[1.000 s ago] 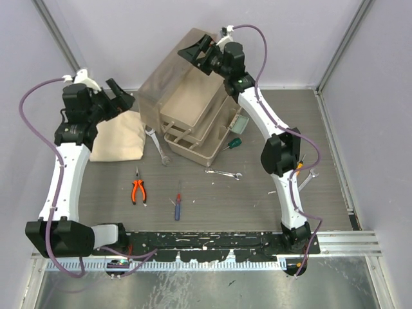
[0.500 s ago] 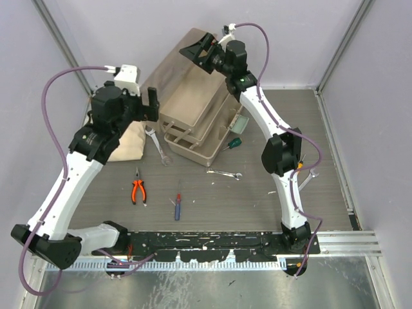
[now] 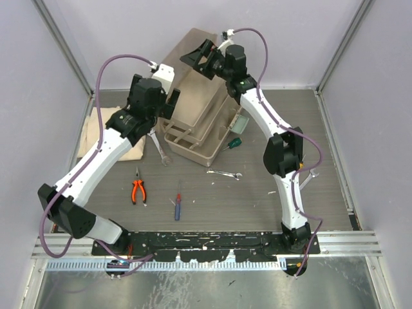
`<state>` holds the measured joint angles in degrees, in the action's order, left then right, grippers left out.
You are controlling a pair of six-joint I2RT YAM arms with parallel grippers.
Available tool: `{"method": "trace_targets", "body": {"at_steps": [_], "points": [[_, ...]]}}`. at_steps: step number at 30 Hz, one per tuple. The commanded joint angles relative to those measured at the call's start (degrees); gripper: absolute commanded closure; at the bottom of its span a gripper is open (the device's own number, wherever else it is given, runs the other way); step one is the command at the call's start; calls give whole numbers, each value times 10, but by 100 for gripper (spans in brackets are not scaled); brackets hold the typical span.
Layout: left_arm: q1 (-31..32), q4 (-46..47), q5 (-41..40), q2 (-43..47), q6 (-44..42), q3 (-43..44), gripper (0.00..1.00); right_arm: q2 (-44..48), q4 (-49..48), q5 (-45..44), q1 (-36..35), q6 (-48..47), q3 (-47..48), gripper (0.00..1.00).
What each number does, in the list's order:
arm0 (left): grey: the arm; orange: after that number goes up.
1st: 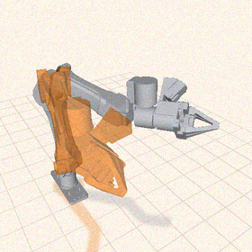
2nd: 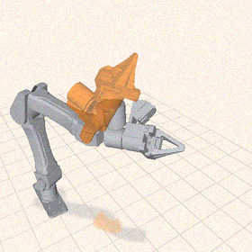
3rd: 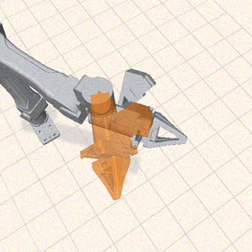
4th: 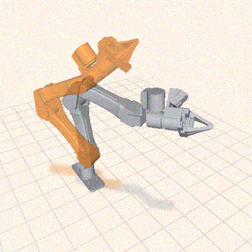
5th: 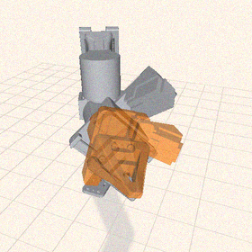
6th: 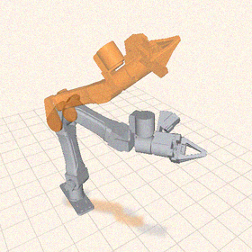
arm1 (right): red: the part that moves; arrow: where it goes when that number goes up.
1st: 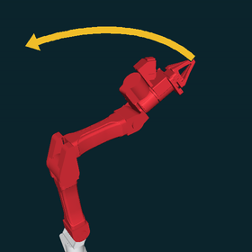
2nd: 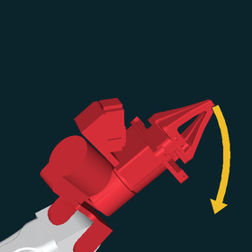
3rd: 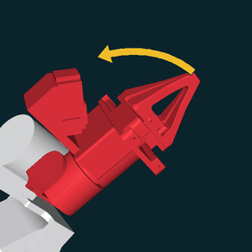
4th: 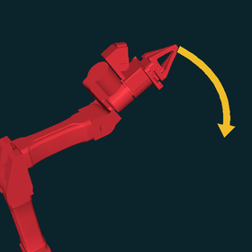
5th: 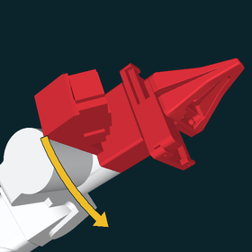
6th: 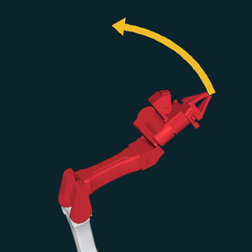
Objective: Sort the tools into containers
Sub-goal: Open the storage box at the center of the board.
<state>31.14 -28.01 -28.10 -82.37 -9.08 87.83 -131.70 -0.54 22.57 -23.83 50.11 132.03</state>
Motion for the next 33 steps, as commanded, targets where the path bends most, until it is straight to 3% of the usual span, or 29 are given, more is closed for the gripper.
{"method": "trace_targets", "body": {"at_steps": [1,8,12,20,33], "points": [[2,21,-78,-12,-26,48,2,98,-44,12,16,-23,-39,0],[2,25,-114,-26,-26,56,2,184,-54,15,75,-52,-179,0],[1,13,-108,-37,-16,66,2,224,-2,-28,119,-107,-242,0],[1,6,-91,-41,-4,71,2,162,165,-139,158,-217,-186,13],[1,-6,-79,-32,4,62,2,72,216,-200,158,-217,-143,30]]}}
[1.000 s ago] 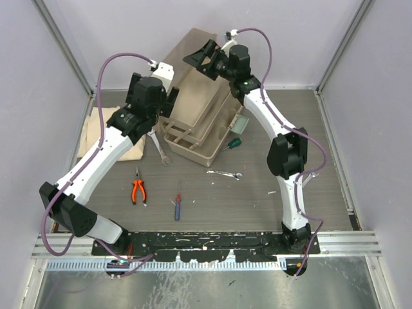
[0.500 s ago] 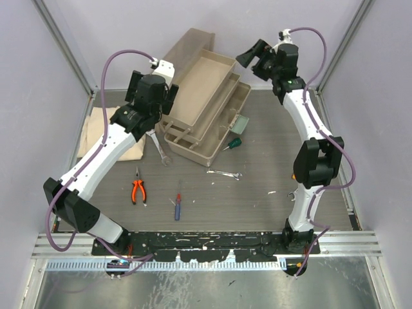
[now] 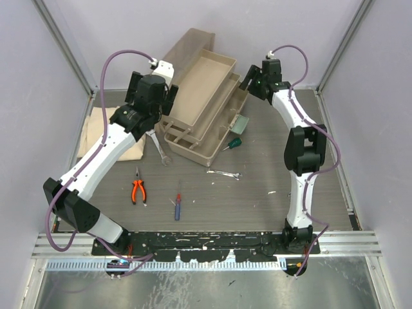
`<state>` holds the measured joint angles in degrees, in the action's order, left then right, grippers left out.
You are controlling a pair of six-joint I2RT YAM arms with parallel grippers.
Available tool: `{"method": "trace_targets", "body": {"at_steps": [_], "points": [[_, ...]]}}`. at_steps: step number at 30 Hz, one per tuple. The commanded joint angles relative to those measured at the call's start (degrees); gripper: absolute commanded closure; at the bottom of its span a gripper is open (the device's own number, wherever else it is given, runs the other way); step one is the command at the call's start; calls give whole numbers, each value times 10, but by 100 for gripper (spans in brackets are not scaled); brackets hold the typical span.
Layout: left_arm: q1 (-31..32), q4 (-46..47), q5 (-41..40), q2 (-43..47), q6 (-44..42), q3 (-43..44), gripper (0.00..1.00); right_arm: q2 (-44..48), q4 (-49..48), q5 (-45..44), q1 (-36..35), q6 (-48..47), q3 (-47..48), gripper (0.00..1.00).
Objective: Sort the tools into containers
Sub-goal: Open the storage box at the center of the board.
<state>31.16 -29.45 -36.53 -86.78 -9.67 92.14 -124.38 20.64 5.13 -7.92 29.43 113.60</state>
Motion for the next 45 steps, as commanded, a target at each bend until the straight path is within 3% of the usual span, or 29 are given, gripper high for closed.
{"method": "trace_targets", "body": {"at_steps": [1,4,9,14,22,26,34,40,45], "points": [[0,8,7,12,10,19,2,-7,8,-27,-1,-10,45,31],[1,6,8,12,11,18,2,-28,20,-38,-1,-14,61,31],[0,6,8,14,11,15,2,-62,40,-54,-1,-25,101,41],[0,5,6,13,11,14,2,-102,46,-60,-1,-52,160,43],[0,0,6,7,12,16,2,-147,49,-48,0,-91,219,57],[1,-3,8,5,15,19,2,-155,50,-51,1,-109,229,59],[0,-12,8,-5,21,26,2,-166,50,-52,3,-129,228,83],[-3,-16,11,-15,26,31,2,-160,45,-53,10,-130,206,91],[-16,-31,16,-36,40,54,2,-91,23,-75,11,-127,125,91]]}}
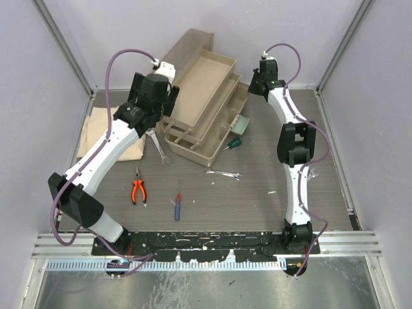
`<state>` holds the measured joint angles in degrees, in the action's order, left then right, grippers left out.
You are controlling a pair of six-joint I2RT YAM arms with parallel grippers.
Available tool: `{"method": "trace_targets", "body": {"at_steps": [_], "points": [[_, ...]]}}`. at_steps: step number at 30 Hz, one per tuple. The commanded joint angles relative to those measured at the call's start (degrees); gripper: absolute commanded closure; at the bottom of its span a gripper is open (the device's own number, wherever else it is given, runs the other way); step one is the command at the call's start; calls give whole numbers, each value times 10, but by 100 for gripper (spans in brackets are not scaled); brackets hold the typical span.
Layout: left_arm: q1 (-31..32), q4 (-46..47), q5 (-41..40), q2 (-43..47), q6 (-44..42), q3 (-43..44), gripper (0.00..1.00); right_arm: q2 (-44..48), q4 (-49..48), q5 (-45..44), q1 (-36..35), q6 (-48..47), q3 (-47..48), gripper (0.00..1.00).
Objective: Sort the tools into containers
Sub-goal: Open the storage box at the center of the board.
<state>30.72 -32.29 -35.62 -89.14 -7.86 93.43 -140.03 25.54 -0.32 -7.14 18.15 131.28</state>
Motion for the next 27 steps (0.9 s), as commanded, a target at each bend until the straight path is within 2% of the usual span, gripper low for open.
{"method": "trace_targets", "body": {"at_steps": [1,17,27], "points": [[-16,-5,7,-18,24,48,2,82,-33,-25,4,-13,-76,91],[-34,-41,63,-124,55,187,2,344,-142,-58,29,83,-461,90],[-50,-70,159,-66,139,173,2,474,-202,-46,29,107,-641,86]]}}
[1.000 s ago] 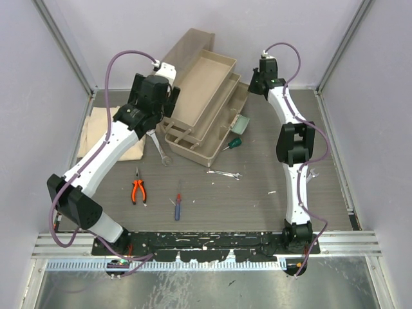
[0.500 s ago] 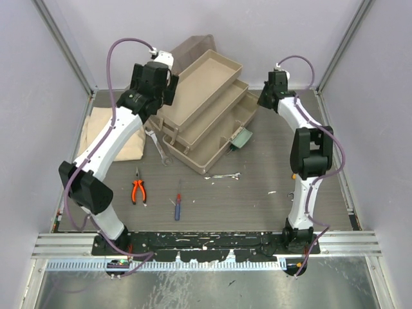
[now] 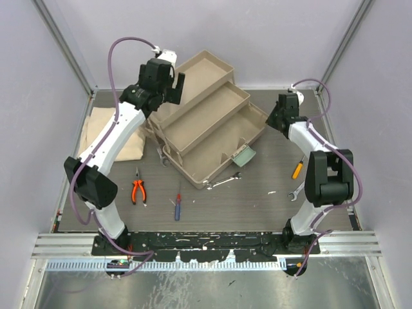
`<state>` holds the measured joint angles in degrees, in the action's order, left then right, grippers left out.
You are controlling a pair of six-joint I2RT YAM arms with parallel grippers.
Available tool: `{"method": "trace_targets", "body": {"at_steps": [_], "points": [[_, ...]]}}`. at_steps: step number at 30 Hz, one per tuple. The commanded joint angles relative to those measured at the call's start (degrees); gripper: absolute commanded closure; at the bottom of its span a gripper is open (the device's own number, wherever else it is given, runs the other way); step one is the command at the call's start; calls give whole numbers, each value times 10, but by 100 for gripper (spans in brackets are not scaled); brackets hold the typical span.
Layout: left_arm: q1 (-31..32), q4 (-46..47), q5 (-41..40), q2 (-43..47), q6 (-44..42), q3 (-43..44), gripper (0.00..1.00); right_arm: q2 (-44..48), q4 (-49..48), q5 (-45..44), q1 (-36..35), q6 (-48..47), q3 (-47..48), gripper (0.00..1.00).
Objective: Sort the tools into containers
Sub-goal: Open the storage box at the center of the board.
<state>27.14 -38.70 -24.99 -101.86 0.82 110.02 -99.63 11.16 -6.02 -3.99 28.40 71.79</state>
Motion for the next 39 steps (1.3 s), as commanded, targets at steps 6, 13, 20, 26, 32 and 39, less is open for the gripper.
{"method": "trace_targets", "body": {"at_steps": [6,13,20,26,32,39], "points": [[-86,-24,129,145,147,-71,2,110,-68,24,-2,-29,-48,67],[-122,-56,130,248,185,-198,2,127,-72,7,0,-68,-43,56],[-122,-77,111,332,233,-315,3,65,-56,59,4,-163,33,43],[-138,-106,66,366,295,-385,10,-37,-18,147,18,-198,130,49],[-213,-96,151,323,305,-412,12,-137,47,198,21,-229,245,50],[-234,-61,223,246,302,-405,12,-174,71,237,21,-243,280,49]]}}
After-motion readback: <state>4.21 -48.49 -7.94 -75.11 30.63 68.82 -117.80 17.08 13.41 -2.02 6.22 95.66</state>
